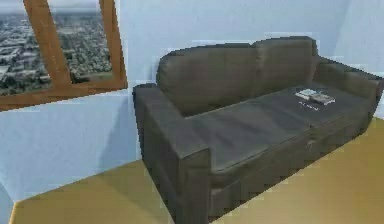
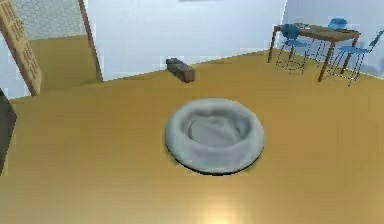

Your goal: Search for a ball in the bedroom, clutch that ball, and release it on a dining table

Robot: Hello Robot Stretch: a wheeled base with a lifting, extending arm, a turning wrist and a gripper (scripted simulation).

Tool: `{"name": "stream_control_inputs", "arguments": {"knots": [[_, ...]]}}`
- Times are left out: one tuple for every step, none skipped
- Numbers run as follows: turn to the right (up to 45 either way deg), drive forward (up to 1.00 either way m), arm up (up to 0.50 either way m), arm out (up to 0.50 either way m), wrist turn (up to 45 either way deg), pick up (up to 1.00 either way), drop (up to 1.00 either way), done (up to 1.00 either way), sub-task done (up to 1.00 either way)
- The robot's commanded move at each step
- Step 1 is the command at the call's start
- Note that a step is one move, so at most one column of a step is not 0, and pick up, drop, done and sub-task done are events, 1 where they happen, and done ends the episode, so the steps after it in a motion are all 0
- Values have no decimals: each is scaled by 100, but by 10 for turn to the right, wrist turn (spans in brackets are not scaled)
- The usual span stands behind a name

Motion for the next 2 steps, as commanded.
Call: {"name": "stream_control_inputs", "arguments": {"knots": [[450, 0, 0, 0, 0, 0, 0, 0, 0], [120, 0, 0, 0, 0, 0, 0, 0, 0]]}}
